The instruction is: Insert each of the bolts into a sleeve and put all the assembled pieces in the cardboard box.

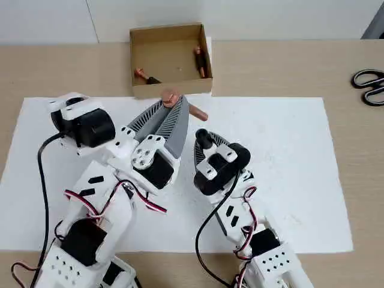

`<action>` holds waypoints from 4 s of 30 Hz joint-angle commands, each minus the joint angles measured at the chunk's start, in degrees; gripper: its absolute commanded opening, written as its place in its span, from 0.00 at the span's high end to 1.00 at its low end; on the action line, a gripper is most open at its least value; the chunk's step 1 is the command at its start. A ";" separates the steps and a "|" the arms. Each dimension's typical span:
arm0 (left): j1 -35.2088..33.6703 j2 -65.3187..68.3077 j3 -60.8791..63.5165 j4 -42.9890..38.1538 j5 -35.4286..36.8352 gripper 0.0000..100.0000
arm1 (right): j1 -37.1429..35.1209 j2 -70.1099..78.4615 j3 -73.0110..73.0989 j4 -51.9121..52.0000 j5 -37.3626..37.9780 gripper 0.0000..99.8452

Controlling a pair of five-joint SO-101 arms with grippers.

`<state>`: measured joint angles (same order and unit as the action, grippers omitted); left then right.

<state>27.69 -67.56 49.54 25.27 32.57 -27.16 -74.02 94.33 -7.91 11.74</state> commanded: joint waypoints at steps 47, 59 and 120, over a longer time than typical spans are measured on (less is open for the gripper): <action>8.88 14.33 -11.82 14.33 -16.97 0.99 | 1.10 -29.93 2.20 21.05 -10.64 1.00; 8.97 14.42 -16.66 11.25 -20.92 0.99 | 1.10 -29.93 2.20 21.23 -10.64 1.00; 3.08 14.24 -1.80 13.45 -34.73 0.75 | 1.36 -29.93 2.20 21.23 -10.46 1.00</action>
<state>32.97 -53.23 49.36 39.16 -1.54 -25.93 -102.86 96.18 13.54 1.71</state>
